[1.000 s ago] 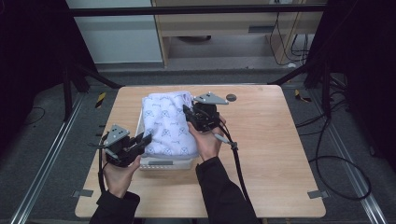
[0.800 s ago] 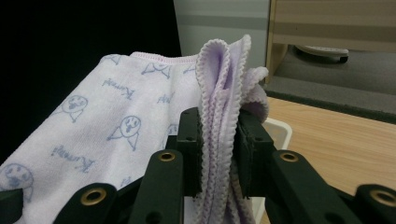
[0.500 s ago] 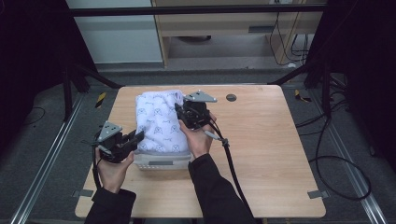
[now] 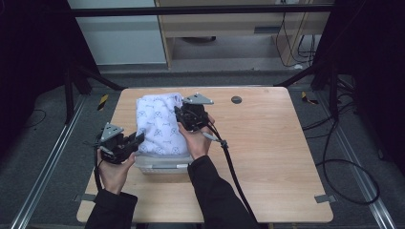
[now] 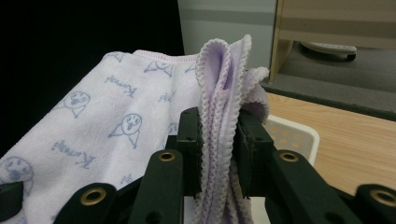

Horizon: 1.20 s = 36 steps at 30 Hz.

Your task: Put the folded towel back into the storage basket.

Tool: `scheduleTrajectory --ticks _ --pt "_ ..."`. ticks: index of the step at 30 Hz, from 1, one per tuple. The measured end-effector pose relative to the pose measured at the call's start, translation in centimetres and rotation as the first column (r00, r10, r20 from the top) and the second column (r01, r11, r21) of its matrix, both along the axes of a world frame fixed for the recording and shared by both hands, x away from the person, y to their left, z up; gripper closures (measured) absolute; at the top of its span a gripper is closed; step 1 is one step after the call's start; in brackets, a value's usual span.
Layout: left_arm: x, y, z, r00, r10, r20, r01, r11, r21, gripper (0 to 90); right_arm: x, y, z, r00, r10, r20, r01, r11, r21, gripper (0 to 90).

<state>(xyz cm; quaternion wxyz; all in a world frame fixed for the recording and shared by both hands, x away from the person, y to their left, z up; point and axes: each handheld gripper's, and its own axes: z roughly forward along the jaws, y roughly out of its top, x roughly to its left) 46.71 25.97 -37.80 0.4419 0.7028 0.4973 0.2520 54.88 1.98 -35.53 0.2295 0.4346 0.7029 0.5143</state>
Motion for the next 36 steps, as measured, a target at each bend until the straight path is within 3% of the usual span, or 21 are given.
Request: scheduleTrajectory --ticks 16,36 --pt "1.3 -0.2 -2.1 0.9990 0.003 -0.045 -0.001 0.9988 0.050 74.2 1.4 0.6 -2.6 0.9990 -0.007 -0.044 0.006 1.000 -0.029 73.5" --pt "2.6 -0.9 -4.3 0.9949 -0.015 -0.100 0.025 0.9947 0.100 74.1 2.3 0.1 -5.6 0.9940 -0.028 -0.106 0.023 0.999 -0.046 73.2"
